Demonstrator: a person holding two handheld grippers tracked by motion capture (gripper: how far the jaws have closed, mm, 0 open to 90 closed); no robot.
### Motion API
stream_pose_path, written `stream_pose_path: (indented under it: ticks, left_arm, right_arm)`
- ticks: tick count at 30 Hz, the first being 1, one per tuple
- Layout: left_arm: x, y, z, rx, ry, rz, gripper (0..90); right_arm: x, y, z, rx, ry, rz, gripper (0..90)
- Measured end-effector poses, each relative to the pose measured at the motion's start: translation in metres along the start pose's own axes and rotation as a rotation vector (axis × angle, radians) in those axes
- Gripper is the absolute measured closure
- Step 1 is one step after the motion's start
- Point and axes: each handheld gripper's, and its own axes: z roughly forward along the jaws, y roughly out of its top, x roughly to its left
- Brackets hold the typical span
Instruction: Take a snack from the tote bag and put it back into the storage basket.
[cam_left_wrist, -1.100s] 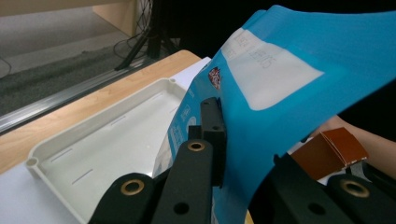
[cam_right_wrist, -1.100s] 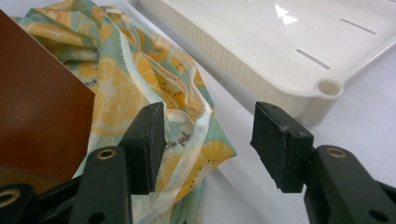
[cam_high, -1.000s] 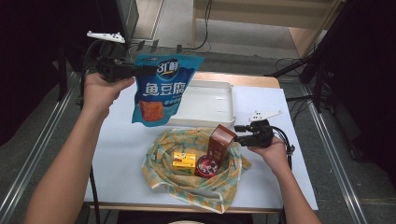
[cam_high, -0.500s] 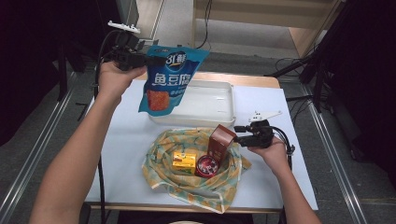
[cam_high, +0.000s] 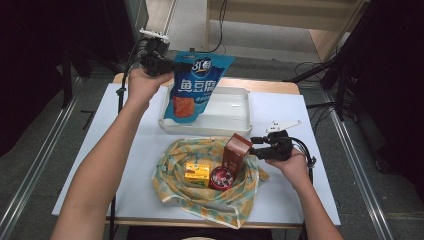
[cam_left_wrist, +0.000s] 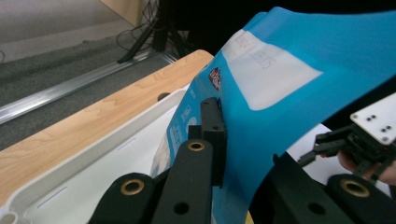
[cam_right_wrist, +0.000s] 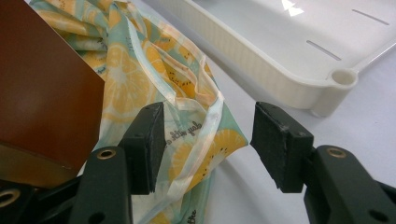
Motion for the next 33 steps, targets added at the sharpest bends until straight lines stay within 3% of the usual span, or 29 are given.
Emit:
stream_pose_path:
  ticks: [4, 7, 12, 19, 21, 23, 33]
  left_arm:
    - [0.005, -0.005, 0.009, 0.013, 0.011, 0.014, 90.0]
    - [0.013, -0.009, 0.009, -0.014, 0.012, -0.010, 90.0]
    - [0.014, -0.016, 0.007, -0.030, 0.027, 0.009, 90.0]
    - [0.011, -0.026, 0.006, 0.020, 0.068, 0.044, 90.0]
    - [0.013, -0.029, 0.005, 0.011, 0.048, 0.028, 90.0]
    - [0.012, -0.031, 0.005, 0.012, 0.048, 0.043, 90.0]
    - [0.014, -0.037, 0.001, 0.061, 0.031, 0.028, 83.9]
  right_arm:
    - [0.000, 0.000, -0.001, -0.003, -0.001, -0.006, 46.1]
    - [0.000, -0.001, -0.001, 0.000, 0.000, 0.002, 46.1]
    - [0.000, -0.001, 0.000, 0.001, 0.003, -0.001, 46.1]
    - [0.001, -0.001, 0.002, 0.010, 0.004, -0.001, 46.3]
    - [0.002, -0.001, 0.002, 0.011, 0.005, -0.001, 46.5]
    - [0.001, -0.001, 0.003, 0.012, 0.009, -0.002, 47.1]
    - [0.001, -0.001, 0.002, 0.012, 0.008, 0.002, 47.1]
